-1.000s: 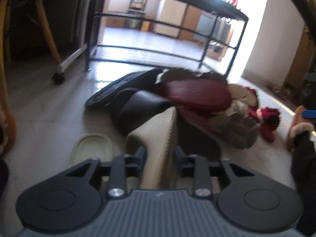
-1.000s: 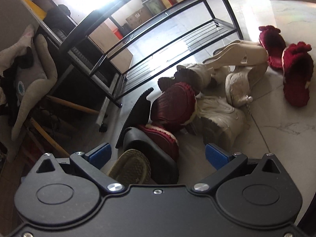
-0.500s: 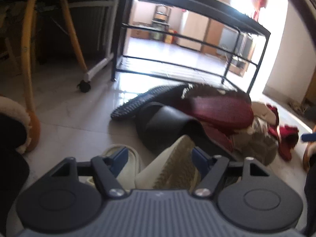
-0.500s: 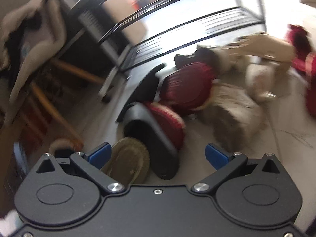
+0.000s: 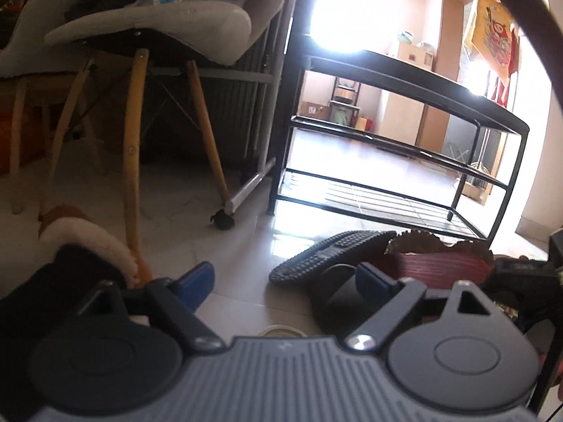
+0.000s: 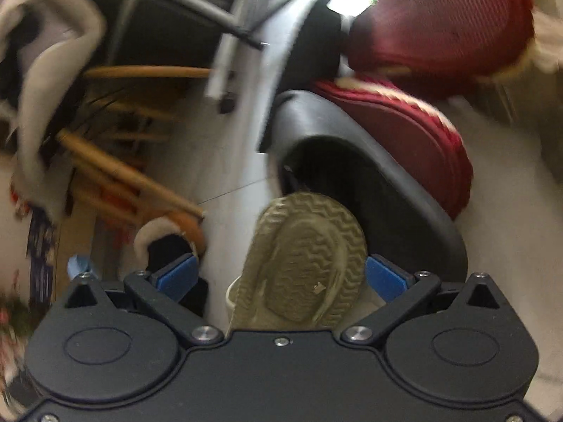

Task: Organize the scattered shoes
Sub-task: 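Grasp the cream slide with the right tool while the left tool releases it, then carry the slide with the right tool and lower it beside its matching slide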

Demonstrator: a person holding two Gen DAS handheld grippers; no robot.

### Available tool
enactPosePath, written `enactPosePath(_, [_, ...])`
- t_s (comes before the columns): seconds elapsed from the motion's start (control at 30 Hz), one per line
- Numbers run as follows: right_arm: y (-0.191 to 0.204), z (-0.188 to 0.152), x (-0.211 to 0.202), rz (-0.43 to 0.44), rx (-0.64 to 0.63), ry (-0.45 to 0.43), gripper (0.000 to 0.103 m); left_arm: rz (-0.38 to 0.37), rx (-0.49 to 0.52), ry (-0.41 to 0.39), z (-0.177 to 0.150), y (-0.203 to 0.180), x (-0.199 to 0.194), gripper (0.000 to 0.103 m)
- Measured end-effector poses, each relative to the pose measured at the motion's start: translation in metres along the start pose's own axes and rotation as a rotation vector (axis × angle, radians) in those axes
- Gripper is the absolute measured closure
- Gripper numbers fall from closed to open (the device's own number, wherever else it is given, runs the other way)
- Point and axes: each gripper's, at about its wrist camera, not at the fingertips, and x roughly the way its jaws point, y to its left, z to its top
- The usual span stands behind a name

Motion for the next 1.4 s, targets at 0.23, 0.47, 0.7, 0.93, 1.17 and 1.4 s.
enactPosePath(0.23, [0.010,0.010,0.031,-0.099,0.065,0.010,0.000,0.028,-0.021,-0.009,0.001,0.006,0.002,0.004])
enactPosePath(0.47, [0.032,0.014,0.061,-0.271,0.103,0.055,0.000,0.054,-0.015,-0.026,0.001,0.008,-0.001,0.003])
enactPosePath(0.7, [0.043,0.022,0.077,-0.402,0.106,0.101,0.000,0.063,-0.023,-0.054,0.007,0.014,-0.003,0.002])
enactPosePath(0.93, [0.034,0.013,0.063,-0.347,0.066,0.080,0.035,0.082,-0.088,-0.037,0.009,0.027,0.000,0.001])
enactPosePath(1.17, [0.012,-0.006,0.031,-0.301,0.122,0.054,0.051,0.077,-0.090,-0.034,0.008,0.026,0.000,0.001])
enactPosePath(1.4, [-0.013,-0.026,0.000,-0.283,0.195,0.027,0.051,0.069,-0.062,-0.034,0.006,0.021,-0.002,0.001])
